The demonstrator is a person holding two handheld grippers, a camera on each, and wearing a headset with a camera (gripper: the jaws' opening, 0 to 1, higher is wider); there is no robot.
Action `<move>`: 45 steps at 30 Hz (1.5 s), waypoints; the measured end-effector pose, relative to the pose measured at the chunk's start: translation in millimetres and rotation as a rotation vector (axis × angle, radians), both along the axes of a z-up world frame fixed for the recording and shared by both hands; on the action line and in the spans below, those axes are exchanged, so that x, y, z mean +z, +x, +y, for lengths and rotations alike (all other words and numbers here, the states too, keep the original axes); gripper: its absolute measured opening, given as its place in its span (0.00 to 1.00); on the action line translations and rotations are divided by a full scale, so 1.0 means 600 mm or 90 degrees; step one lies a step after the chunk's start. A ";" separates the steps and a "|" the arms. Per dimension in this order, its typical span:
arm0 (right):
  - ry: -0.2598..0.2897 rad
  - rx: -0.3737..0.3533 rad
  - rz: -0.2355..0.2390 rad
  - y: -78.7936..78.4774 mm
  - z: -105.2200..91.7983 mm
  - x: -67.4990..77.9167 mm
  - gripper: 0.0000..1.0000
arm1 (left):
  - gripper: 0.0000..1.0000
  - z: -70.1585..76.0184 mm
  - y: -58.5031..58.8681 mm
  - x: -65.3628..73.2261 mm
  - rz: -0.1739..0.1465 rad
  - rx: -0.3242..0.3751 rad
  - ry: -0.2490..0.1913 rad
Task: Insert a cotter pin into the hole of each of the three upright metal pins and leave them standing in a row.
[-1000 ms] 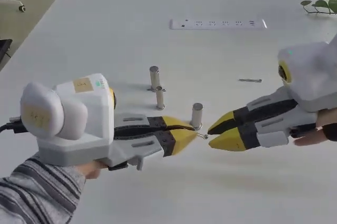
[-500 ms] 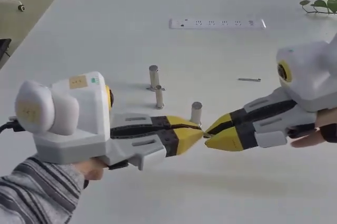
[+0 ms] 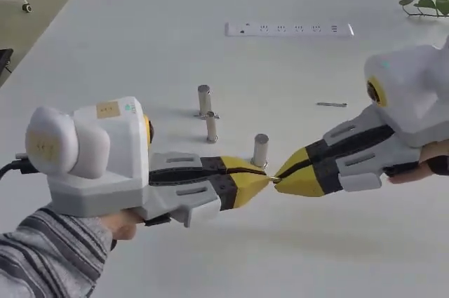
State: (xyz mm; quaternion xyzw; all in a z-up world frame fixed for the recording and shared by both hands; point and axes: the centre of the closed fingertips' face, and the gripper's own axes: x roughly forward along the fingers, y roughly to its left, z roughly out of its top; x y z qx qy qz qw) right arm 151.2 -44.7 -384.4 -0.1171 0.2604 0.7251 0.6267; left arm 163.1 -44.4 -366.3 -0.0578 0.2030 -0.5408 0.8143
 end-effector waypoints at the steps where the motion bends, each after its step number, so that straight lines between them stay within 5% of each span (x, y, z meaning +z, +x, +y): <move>1: -0.005 0.005 -0.007 -0.002 0.000 -0.001 0.00 | 0.00 0.000 -0.001 -0.001 -0.002 -0.002 0.004; 3: -0.015 0.022 -0.039 -0.002 0.001 -0.003 0.00 | 0.00 0.001 0.000 -0.003 -0.006 -0.001 0.010; 14: -0.056 0.036 -0.112 0.015 -0.012 -0.018 0.00 | 0.03 0.008 0.013 -0.011 -0.029 0.037 0.038; 31: -0.113 -0.021 -0.164 0.093 -0.064 -0.038 0.00 | 0.20 0.032 0.072 -0.048 -0.081 0.187 0.120; 45: -0.157 -0.003 -0.204 0.155 -0.084 -0.067 0.00 | 0.25 0.026 0.117 -0.095 -0.071 0.253 0.167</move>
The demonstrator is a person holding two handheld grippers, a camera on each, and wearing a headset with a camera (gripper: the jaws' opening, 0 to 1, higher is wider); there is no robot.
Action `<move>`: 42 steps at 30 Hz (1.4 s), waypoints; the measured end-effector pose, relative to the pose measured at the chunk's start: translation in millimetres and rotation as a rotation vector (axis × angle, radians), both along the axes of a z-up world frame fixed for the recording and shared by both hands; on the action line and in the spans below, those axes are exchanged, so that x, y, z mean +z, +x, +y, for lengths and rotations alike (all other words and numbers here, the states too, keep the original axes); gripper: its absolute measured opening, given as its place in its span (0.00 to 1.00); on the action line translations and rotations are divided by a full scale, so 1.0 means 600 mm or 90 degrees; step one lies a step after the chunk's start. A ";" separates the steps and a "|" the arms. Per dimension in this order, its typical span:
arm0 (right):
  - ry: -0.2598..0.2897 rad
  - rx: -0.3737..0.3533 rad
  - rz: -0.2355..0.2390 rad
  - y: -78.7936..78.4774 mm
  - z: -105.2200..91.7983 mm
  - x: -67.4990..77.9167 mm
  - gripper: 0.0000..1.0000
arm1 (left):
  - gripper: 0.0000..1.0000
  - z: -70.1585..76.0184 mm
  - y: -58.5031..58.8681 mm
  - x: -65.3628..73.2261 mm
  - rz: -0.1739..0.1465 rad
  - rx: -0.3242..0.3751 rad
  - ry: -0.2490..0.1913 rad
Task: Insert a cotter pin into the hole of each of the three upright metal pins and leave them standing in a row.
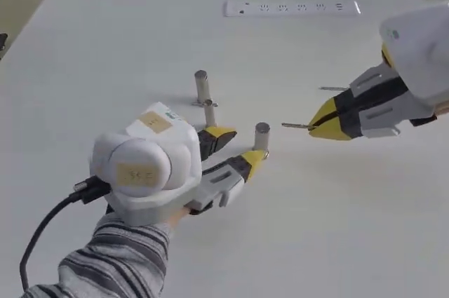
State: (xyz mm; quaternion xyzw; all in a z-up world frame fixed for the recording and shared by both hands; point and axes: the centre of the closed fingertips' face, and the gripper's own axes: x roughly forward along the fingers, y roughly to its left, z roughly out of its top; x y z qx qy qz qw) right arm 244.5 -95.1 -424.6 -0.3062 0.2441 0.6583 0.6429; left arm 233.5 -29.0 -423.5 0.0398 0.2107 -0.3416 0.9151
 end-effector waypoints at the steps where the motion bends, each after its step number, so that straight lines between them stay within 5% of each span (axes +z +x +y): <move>1: -0.004 0.005 -0.002 0.003 0.000 -0.004 0.00 | 0.25 -0.002 0.003 -0.005 0.003 0.002 0.003; 14: -0.024 0.028 -0.001 0.038 0.001 -0.047 0.00 | 0.21 -0.006 0.028 -0.044 0.033 0.030 0.026; 35: -0.014 0.056 0.002 0.033 0.024 -0.050 0.00 | 0.18 -0.029 0.045 -0.081 0.086 0.068 0.004; 42: -0.018 0.051 0.010 0.029 0.025 -0.049 0.00 | 0.15 -0.031 0.044 -0.084 0.090 0.071 0.003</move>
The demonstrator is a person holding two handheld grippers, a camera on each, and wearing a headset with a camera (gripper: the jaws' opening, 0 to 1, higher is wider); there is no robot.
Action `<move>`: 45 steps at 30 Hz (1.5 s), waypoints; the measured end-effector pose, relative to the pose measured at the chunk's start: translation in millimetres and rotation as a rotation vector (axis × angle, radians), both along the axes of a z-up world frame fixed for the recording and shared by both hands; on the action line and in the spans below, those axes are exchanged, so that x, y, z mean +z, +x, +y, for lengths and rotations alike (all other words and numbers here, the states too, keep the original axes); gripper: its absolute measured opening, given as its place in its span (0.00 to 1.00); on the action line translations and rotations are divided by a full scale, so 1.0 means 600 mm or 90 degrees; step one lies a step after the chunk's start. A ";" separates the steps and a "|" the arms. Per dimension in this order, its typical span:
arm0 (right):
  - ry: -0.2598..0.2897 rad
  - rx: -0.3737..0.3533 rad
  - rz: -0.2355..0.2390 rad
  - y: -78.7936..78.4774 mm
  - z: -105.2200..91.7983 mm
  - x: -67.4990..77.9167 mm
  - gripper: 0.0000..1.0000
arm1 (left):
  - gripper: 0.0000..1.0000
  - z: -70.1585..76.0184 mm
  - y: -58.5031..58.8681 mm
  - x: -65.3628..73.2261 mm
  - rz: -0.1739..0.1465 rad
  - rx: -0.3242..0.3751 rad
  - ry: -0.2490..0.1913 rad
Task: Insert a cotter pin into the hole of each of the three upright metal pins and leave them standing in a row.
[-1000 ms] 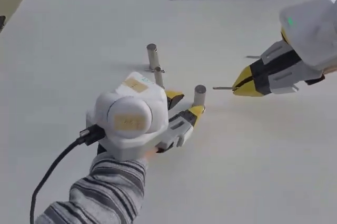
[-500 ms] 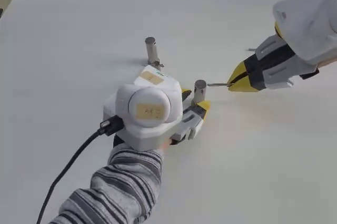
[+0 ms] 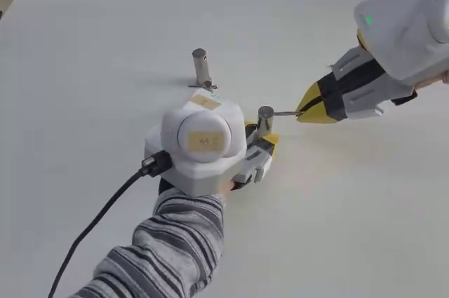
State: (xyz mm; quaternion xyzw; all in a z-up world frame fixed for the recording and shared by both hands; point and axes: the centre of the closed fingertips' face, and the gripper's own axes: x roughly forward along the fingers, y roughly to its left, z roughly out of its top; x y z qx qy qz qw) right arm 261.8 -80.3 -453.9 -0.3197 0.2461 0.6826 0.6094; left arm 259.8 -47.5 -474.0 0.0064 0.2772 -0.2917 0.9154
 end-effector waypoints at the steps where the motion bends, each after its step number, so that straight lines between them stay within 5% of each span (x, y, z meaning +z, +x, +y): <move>1: -0.001 -0.001 0.001 -0.001 0.000 0.000 0.00 | 0.15 0.000 0.000 0.000 0.000 -0.001 0.000; 15: -0.010 -0.058 0.045 -0.014 0.010 0.008 0.00 | 0.10 0.003 0.000 -0.001 -0.001 0.006 0.004; 45: -0.009 -0.066 0.006 -0.018 0.041 0.012 0.00 | 0.10 0.002 -0.001 0.000 -0.011 0.000 0.011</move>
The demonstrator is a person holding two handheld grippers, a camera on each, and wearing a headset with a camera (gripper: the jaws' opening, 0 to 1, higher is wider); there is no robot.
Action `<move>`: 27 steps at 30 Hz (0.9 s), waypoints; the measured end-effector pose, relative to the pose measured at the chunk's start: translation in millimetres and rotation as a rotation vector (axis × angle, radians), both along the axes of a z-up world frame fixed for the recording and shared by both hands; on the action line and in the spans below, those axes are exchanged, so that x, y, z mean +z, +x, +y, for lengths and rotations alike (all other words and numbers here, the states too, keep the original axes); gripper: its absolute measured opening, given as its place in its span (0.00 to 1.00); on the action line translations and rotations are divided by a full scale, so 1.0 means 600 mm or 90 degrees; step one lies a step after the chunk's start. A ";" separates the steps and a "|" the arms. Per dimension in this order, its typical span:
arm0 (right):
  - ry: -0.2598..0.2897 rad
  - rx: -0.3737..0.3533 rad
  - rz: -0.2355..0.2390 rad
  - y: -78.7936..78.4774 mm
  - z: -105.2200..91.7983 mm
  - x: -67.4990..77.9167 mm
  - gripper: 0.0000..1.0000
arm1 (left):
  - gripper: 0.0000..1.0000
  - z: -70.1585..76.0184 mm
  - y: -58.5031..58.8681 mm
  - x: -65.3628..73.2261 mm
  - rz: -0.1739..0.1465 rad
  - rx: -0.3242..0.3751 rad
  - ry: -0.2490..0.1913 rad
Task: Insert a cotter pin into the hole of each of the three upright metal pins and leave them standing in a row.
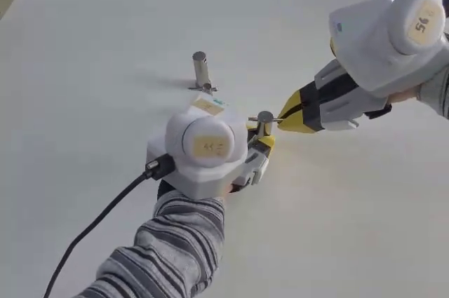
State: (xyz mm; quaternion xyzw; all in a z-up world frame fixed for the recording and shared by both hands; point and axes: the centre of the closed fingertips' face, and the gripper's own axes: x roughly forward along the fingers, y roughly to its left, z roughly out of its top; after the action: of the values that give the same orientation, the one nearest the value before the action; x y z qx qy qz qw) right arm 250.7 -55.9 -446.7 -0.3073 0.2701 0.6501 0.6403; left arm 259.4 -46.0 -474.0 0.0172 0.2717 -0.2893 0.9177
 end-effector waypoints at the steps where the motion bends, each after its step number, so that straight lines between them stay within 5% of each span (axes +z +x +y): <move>1: 0.003 -0.001 -0.002 0.000 0.001 0.000 0.00 | 0.10 0.000 0.000 0.000 0.000 0.000 0.000; 14: 0.060 -0.080 0.052 0.007 -0.014 0.020 0.05 | 0.10 0.000 -0.001 0.000 0.003 0.005 -0.003; 27: 0.070 -0.090 0.055 -0.001 -0.011 0.020 0.00 | 0.10 0.000 -0.001 -0.002 0.008 0.014 -0.010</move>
State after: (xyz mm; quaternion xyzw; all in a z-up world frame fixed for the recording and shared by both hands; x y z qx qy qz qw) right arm 250.1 -62.7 -434.9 -0.2237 0.2828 0.6298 0.6880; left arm 258.9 -46.1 -474.9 0.0056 0.2753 -0.2816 0.9192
